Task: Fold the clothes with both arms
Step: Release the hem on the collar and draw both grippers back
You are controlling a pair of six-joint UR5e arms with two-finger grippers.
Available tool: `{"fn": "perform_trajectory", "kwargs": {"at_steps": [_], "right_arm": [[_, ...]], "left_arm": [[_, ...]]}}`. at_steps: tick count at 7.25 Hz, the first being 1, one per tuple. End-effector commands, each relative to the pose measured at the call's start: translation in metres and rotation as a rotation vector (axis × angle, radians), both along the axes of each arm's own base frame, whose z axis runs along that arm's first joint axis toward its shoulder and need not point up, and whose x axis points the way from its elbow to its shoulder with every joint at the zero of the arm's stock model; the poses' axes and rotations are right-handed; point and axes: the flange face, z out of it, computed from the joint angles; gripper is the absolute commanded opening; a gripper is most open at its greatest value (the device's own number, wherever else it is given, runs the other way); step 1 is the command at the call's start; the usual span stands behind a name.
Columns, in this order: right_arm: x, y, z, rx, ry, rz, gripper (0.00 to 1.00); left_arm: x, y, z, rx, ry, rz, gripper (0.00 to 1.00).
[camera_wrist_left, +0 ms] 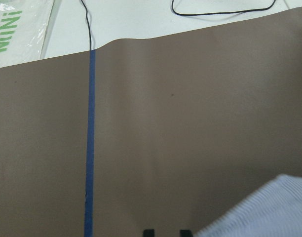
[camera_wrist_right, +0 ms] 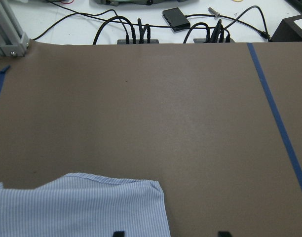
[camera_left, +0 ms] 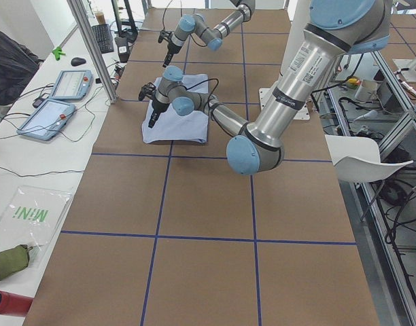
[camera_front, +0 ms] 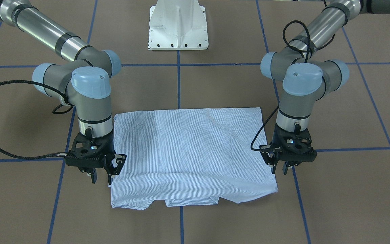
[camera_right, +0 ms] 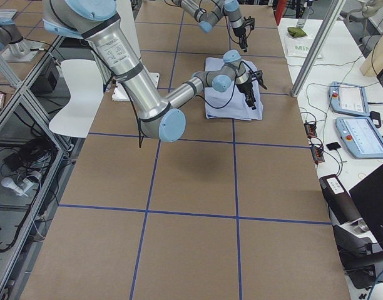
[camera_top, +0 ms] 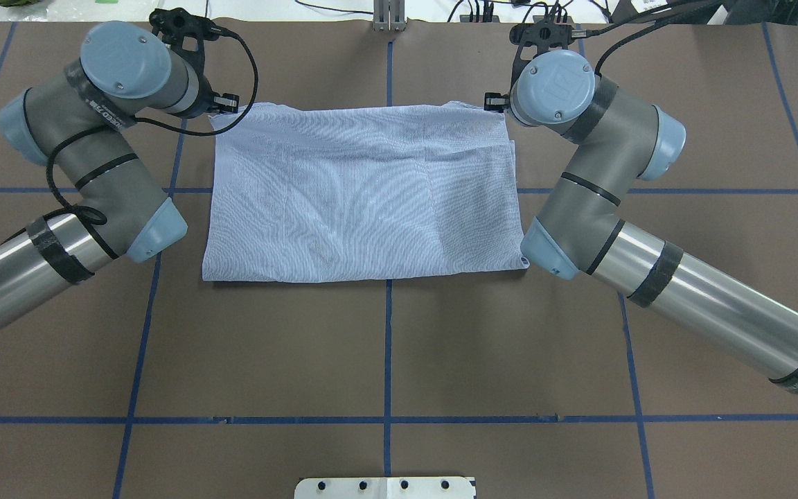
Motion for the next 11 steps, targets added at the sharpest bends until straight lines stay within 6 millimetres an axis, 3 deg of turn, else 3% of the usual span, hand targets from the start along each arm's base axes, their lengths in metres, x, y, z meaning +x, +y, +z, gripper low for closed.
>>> {"fn": "perform_trajectory", "kwargs": {"at_steps": [1, 3, 5, 6, 7, 8, 9, 11], "right_arm": [[0.005, 0.006, -0.004, 0.001, -0.021, -0.036, 1.00], [0.024, 0.024, -0.004, 0.022, -0.043, -0.037, 1.00], [0.023, 0.031, -0.004, 0.026, -0.046, -0.041, 1.00], [0.022, 0.032, -0.003, 0.026, -0.046, -0.042, 1.00], [0.022, 0.032, -0.003, 0.026, -0.046, -0.042, 1.00], [0.022, 0.032, -0.003, 0.026, -0.046, -0.042, 1.00], [0.022, 0.031, -0.002, 0.024, -0.045, -0.044, 1.00], [0.022, 0.031, -0.002, 0.025, -0.044, -0.045, 1.00]], "left_arm": [[-0.018, 0.037, 0.004, 0.001, 0.057, 0.040, 1.00], [-0.004, 0.097, 0.030, 0.004, 0.087, 0.109, 1.00], [0.010, 0.162, 0.090, -0.042, 0.198, 0.119, 1.00], [0.014, 0.173, 0.098, -0.042, 0.213, 0.131, 1.00], [0.033, 0.187, 0.103, -0.067, 0.213, 0.115, 0.99], [0.047, 0.199, 0.101, -0.074, 0.218, 0.110, 0.84], [0.054, 0.205, 0.100, -0.081, 0.222, 0.121, 0.61], [0.055, 0.206, 0.097, -0.080, 0.228, 0.122, 0.21]]}}
